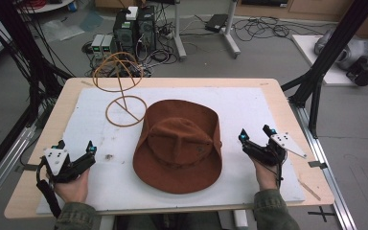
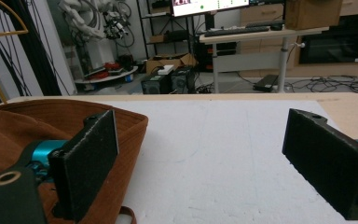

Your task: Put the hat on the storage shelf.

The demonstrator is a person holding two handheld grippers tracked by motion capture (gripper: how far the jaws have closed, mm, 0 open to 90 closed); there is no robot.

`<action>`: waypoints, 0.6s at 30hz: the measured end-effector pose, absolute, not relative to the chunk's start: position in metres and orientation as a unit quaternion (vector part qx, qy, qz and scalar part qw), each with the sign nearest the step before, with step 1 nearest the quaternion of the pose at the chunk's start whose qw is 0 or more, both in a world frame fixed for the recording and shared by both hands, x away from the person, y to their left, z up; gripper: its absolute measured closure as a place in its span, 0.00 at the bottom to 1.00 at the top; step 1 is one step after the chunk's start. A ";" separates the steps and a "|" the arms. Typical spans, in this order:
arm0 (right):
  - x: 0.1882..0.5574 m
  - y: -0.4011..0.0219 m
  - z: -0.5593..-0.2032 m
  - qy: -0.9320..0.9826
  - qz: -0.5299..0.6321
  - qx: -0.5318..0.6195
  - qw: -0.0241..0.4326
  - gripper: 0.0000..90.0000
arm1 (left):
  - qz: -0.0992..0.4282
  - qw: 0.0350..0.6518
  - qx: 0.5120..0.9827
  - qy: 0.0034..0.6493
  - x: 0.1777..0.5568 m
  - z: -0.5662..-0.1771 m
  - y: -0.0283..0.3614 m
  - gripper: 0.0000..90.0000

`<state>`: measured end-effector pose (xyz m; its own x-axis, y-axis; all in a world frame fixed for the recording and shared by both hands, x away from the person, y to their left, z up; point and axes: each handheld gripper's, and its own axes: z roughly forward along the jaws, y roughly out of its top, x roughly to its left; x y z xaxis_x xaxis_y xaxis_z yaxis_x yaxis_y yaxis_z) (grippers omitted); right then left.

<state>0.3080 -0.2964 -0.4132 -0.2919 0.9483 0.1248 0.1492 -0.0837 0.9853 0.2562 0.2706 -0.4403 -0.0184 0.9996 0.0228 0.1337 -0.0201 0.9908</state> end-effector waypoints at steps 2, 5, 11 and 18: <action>0.309 -0.296 -0.413 0.575 0.564 0.478 0.350 0.11 | 0.473 0.455 0.535 0.532 0.255 -0.440 0.271 0.13; 0.311 -0.296 -0.413 0.575 0.567 0.476 0.349 0.11 | 0.473 0.456 0.534 0.532 0.255 -0.440 0.271 0.13; 0.317 -0.290 -0.409 0.587 0.579 0.456 0.335 0.11 | 0.470 0.459 0.533 0.533 0.255 -0.440 0.272 0.13; 0.323 -0.279 -0.408 0.614 0.589 0.425 0.309 0.11 | 0.469 0.460 0.534 0.532 0.256 -0.441 0.272 0.13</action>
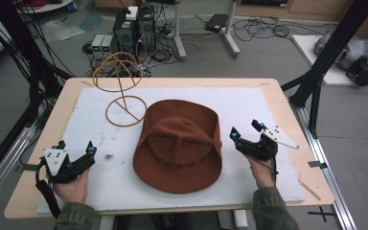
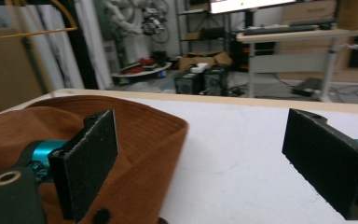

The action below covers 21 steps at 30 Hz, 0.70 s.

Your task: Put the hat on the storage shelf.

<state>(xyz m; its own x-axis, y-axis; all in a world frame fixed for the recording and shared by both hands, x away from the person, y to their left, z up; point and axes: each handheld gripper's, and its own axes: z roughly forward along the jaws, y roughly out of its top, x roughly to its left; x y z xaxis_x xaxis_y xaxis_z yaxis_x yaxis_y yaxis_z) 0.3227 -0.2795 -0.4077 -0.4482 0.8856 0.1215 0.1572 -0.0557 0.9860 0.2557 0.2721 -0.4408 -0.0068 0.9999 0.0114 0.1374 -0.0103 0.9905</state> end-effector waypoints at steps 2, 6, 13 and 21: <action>0.324 -0.276 -0.408 0.624 0.595 0.408 0.300 0.11 | 0.468 0.460 0.535 0.532 0.256 -0.441 0.272 0.13; 0.328 -0.269 -0.407 0.656 0.591 0.372 0.287 0.11 | 0.468 0.459 0.536 0.532 0.256 -0.441 0.272 0.13; 0.338 -0.252 -0.405 0.708 0.586 0.306 0.249 0.11 | 0.466 0.460 0.538 0.531 0.256 -0.441 0.272 0.13; 0.349 -0.232 -0.406 0.752 0.585 0.232 0.194 0.11 | 0.465 0.462 0.535 0.533 0.255 -0.442 0.274 0.13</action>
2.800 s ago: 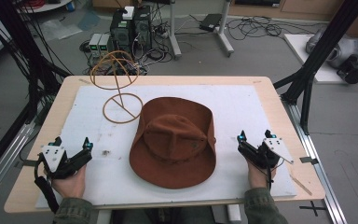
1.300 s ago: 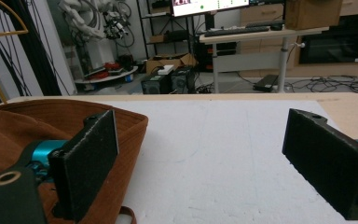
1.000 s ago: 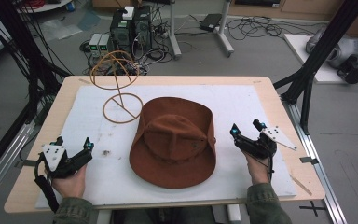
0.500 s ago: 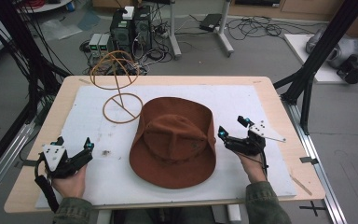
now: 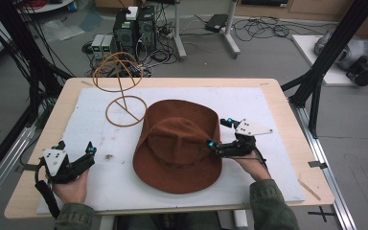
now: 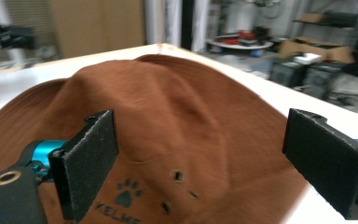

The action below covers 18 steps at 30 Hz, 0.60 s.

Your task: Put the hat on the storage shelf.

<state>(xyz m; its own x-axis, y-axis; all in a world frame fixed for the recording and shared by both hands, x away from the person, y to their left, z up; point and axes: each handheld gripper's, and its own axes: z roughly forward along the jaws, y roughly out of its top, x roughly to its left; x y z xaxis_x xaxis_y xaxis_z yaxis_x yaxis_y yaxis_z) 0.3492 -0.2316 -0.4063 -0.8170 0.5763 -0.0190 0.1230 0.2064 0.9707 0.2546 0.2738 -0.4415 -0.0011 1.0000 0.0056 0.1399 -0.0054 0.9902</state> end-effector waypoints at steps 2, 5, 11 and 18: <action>0.352 -0.227 -0.408 0.762 0.579 0.225 0.181 0.11 | 0.467 0.463 0.533 0.532 0.255 -0.441 0.274 0.13; 0.353 -0.223 -0.412 0.768 0.576 0.219 0.173 0.11 | 0.468 0.462 0.534 0.531 0.255 -0.441 0.273 0.13; 0.358 -0.212 -0.420 0.790 0.554 0.205 0.162 0.11 | 0.462 0.463 0.536 0.535 0.255 -0.442 0.274 0.13; 0.363 -0.202 -0.421 0.805 0.542 0.196 0.141 0.11 | 0.461 0.463 0.535 0.536 0.255 -0.442 0.275 0.13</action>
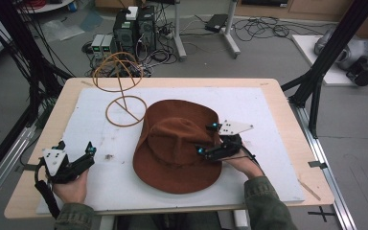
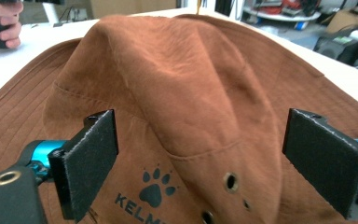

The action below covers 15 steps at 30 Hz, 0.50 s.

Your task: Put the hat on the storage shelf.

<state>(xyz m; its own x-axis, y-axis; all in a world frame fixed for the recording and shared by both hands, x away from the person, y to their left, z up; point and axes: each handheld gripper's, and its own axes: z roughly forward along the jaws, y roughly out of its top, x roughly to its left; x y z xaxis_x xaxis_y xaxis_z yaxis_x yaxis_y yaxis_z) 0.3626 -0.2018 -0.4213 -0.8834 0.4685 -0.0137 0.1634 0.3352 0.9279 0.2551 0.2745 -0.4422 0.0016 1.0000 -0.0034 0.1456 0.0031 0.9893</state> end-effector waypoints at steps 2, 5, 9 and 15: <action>0.364 -0.196 -0.424 0.812 0.533 0.196 0.137 0.11 | 0.462 0.464 0.535 0.535 0.255 -0.442 0.275 0.13; 0.365 -0.194 -0.425 0.817 0.526 0.191 0.136 0.23 | 0.461 0.464 0.534 0.535 0.255 -0.442 0.275 0.13; 0.362 -0.194 -0.422 0.821 0.520 0.190 0.139 0.59 | 0.457 0.467 0.532 0.539 0.255 -0.443 0.276 0.14; 0.363 -0.196 -0.422 0.825 0.511 0.195 0.140 0.97 | 0.458 0.467 0.532 0.537 0.256 -0.443 0.276 0.14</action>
<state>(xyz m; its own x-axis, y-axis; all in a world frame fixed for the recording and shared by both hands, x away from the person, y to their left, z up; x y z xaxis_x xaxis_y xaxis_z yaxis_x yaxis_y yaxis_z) 0.3633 -0.1965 -0.4222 -0.8848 0.4649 -0.0309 0.1792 0.4008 0.8985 0.2557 0.2760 -0.4428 0.0029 0.9999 -0.0146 0.1429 0.0140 0.9896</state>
